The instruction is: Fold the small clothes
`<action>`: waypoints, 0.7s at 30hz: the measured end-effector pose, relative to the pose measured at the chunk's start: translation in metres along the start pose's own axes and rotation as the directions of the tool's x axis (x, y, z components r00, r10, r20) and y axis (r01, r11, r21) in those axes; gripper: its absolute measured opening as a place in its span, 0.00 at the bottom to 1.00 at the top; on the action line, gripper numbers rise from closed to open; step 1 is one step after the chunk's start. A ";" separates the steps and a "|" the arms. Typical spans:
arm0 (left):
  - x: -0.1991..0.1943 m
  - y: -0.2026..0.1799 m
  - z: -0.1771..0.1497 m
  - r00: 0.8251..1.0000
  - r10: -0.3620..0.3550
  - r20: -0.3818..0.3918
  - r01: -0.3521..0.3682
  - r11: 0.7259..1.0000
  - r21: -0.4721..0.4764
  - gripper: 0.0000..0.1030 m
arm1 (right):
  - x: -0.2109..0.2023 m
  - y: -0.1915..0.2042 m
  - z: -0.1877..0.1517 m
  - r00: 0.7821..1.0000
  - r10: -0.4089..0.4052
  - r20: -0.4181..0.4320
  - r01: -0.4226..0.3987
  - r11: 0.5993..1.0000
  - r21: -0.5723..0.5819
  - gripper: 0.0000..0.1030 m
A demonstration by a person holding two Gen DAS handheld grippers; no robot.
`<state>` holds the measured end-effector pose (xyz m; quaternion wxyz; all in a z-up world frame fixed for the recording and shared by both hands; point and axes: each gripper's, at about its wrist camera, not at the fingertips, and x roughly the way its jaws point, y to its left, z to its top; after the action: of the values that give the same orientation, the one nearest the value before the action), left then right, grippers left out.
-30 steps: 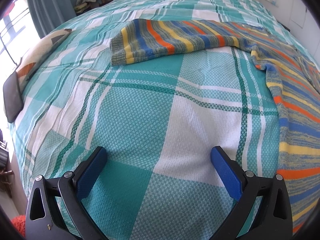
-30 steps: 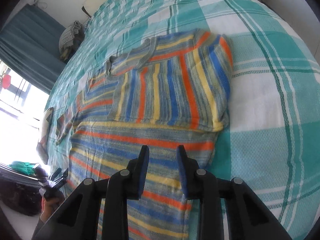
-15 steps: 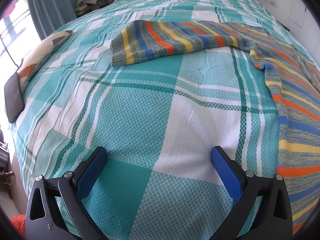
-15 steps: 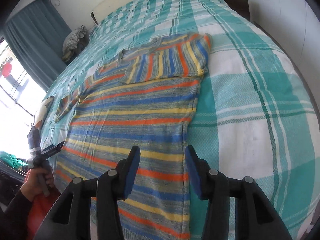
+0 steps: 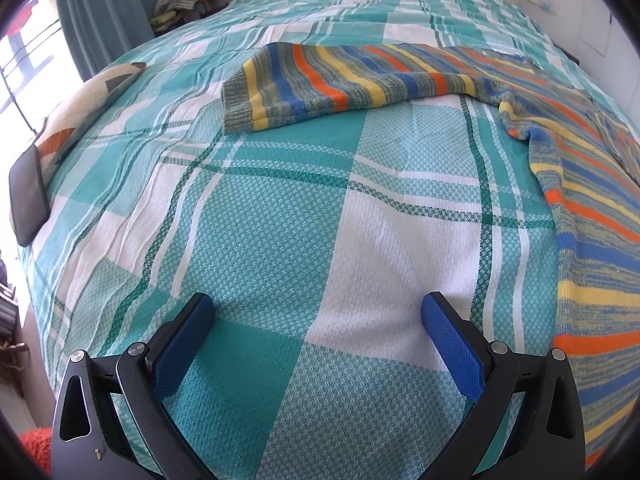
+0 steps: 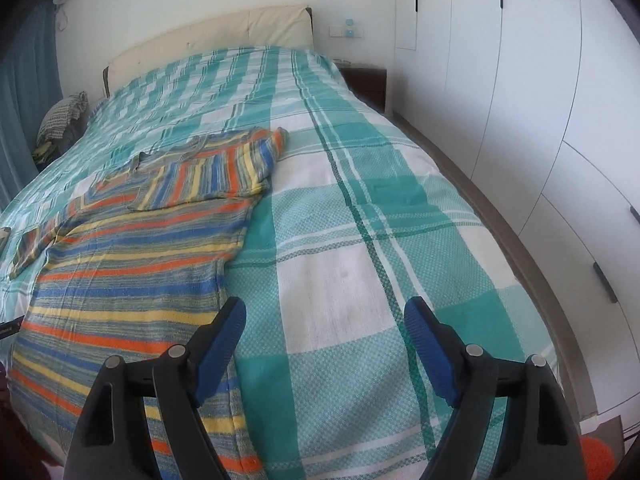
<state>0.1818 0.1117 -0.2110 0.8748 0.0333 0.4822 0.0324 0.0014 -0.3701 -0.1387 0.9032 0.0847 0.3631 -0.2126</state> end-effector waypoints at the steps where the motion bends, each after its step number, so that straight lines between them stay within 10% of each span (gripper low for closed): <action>1: 0.000 0.000 0.000 1.000 0.001 0.000 -0.001 1.000 0.000 0.99 | 0.001 0.002 -0.002 1.000 0.001 -0.002 -0.001 1.000 -0.008 0.79; 21: 0.000 0.000 -0.001 1.000 0.001 0.001 -0.001 1.000 0.002 1.00 | 0.004 0.011 -0.006 1.000 0.018 0.004 -0.018 0.999 -0.040 0.79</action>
<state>0.1812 0.1120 -0.2113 0.8751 0.0342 0.4816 0.0323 0.0048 -0.3594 -0.1459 0.9074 0.0697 0.3644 -0.1974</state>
